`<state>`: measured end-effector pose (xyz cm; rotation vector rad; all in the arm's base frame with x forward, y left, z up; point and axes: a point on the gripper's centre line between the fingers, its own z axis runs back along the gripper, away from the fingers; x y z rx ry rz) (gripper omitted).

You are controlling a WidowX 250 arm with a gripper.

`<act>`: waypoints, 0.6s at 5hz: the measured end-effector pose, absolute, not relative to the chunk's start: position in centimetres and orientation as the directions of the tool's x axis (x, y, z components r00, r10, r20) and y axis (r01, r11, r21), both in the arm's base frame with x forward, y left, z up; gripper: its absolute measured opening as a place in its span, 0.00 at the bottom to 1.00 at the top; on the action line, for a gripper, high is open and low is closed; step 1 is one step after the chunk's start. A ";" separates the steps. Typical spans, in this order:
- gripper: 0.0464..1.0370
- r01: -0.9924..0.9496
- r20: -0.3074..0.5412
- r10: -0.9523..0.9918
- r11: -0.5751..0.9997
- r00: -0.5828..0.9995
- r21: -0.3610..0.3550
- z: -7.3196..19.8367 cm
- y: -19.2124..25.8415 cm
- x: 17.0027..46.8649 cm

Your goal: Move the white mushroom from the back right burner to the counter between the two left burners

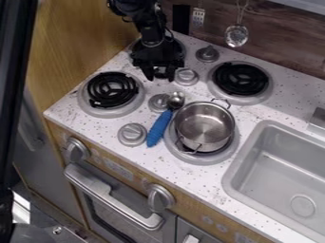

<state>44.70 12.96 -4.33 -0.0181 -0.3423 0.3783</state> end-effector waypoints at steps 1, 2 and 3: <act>0.97 -0.283 0.372 0.291 0.956 0.881 -0.077 1.0 11.3 44.5; 0.96 -0.243 0.283 0.235 0.970 0.930 -0.008 1.3 10.6 41.4; 0.96 -0.211 0.169 0.203 0.977 0.965 0.033 1.5 9.8 37.0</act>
